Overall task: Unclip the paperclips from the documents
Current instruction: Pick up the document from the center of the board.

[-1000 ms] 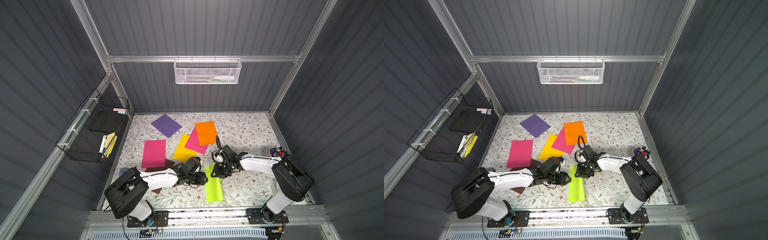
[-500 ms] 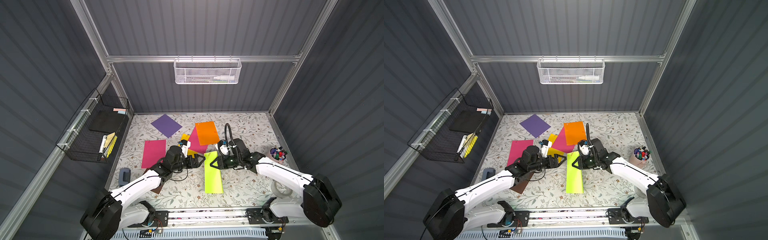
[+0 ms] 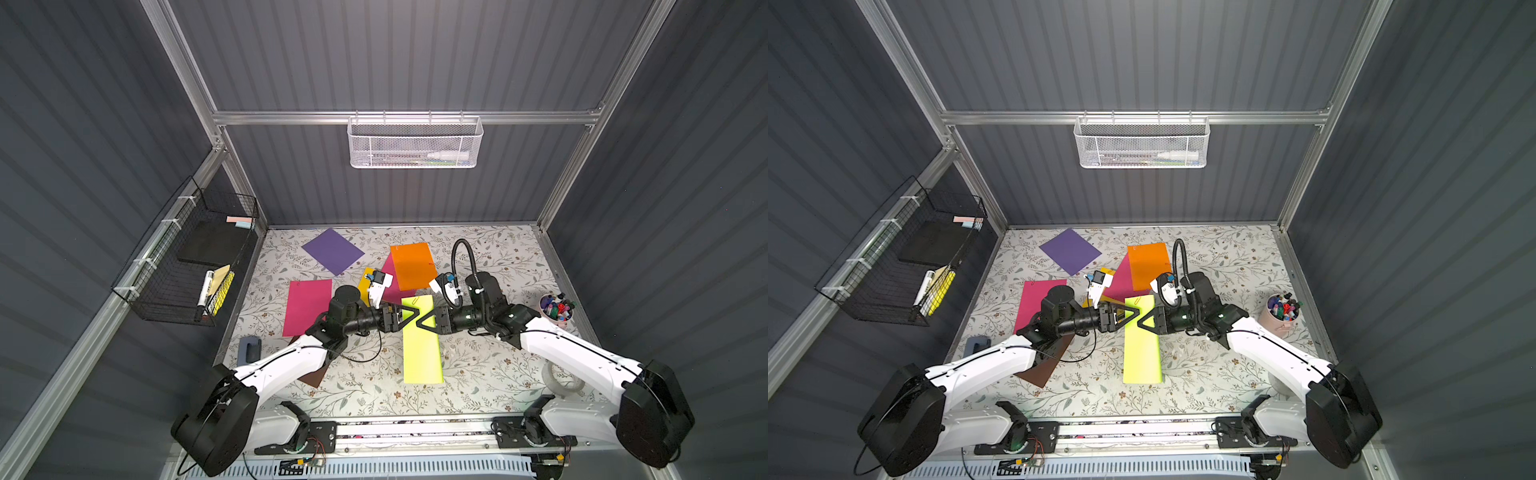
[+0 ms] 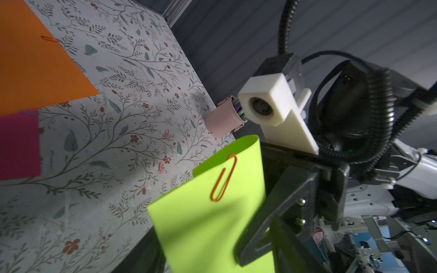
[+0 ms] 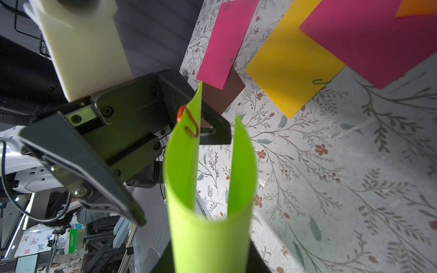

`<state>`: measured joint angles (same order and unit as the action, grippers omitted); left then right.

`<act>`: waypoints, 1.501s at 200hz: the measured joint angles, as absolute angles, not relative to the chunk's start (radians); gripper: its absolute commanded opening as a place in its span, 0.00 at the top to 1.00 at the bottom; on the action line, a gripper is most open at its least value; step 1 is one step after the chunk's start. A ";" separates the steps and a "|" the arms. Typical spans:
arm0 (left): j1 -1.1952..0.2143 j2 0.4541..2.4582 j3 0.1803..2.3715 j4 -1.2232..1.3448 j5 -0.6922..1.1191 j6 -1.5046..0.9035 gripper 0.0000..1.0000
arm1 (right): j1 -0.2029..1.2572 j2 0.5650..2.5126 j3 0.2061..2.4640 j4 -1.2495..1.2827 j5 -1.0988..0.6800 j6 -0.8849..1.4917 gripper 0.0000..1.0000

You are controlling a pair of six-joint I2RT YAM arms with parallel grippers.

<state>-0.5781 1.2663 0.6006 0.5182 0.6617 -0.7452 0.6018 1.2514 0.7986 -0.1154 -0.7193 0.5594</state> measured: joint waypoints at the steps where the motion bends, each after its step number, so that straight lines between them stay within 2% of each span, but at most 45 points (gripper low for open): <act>1: -0.578 1.266 0.600 0.522 0.663 -0.748 0.47 | 0.602 1.251 0.798 -0.115 -0.719 0.559 0.71; 20: -0.573 1.266 0.589 0.546 0.674 -0.755 0.63 | 0.602 1.257 0.799 -0.107 -0.729 0.561 0.70; 50: -0.572 1.266 0.580 0.559 0.683 -0.771 0.73 | 0.602 1.277 0.799 -0.099 -0.738 0.561 0.69; 93: -0.572 1.266 0.586 0.539 0.684 -0.749 1.00 | 0.602 1.280 0.799 -0.099 -0.738 0.562 0.59; 105: -0.572 1.266 0.596 0.512 0.684 -0.733 1.00 | 0.602 1.280 0.799 -0.102 -0.736 0.557 0.55; 123: -0.572 1.266 0.629 0.450 0.679 -0.693 1.00 | 0.602 1.280 0.800 -0.126 -0.727 0.540 0.41; 139: -0.572 1.266 0.677 0.376 0.666 -0.640 1.00 | 0.601 1.275 0.807 -0.175 -0.702 0.511 0.33; 174: -0.572 1.261 0.791 0.207 0.630 -0.501 1.00 | 0.588 1.221 0.860 -0.347 -0.590 0.386 0.23; 238: -0.572 1.256 0.899 -0.014 0.623 -0.288 1.00 | 0.515 1.042 0.972 -0.534 -0.448 0.137 0.20; 281: -0.572 1.256 0.915 -0.067 0.703 -0.230 1.00 | 0.486 1.034 0.974 -0.464 -0.509 -0.010 0.20; 300: -0.573 1.256 0.934 -0.084 0.745 -0.207 1.00 | 0.470 1.090 0.996 -0.438 -0.589 -0.078 0.24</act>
